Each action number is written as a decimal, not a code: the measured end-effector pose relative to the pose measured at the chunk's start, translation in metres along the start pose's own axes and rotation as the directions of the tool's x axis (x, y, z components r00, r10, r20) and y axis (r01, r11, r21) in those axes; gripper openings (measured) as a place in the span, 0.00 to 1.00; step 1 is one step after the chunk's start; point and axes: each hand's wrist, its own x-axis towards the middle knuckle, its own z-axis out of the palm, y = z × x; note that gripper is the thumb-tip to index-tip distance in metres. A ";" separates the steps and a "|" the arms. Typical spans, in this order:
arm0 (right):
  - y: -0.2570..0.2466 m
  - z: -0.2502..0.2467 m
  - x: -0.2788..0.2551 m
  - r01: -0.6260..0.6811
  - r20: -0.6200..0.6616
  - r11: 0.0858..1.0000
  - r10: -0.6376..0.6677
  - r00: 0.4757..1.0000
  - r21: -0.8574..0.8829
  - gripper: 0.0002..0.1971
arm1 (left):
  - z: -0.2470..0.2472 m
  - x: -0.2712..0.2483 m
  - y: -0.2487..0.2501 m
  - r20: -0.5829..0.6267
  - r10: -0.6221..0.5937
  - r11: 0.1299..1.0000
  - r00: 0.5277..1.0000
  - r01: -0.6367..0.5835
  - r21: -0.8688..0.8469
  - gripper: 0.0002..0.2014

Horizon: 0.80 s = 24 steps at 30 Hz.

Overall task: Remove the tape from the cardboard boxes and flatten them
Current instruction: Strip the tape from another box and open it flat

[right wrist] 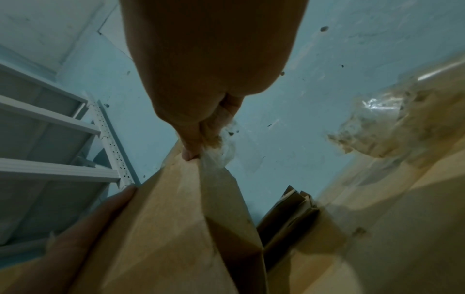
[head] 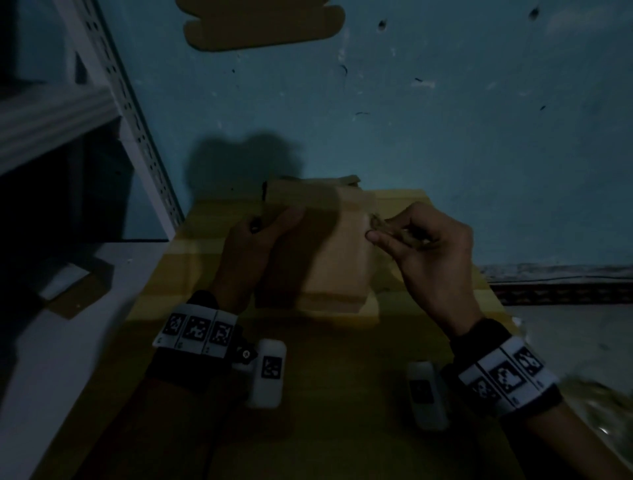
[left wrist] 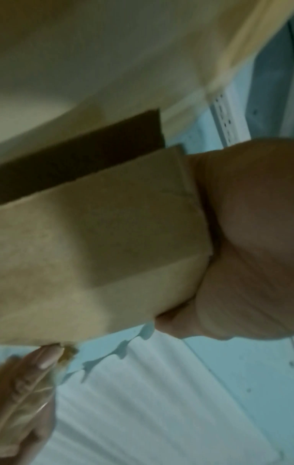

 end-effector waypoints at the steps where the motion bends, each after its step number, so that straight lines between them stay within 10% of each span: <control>1: 0.000 0.000 0.000 0.018 -0.007 1.000 -0.018 1.000 0.005 0.11 | 0.000 0.000 0.000 0.003 -0.023 1.000 1.000 0.023 -0.017 0.42; 12: -0.011 -0.005 0.000 0.142 -0.029 0.987 -0.140 0.990 0.070 0.15 | -0.006 0.002 0.009 -0.066 -0.036 0.983 0.997 0.023 -0.184 0.30; 24: 0.003 -0.019 -0.001 -0.283 -0.018 0.919 0.299 0.954 0.276 0.11 | -0.009 -0.008 0.020 0.072 0.025 0.963 0.997 -0.004 -0.269 0.13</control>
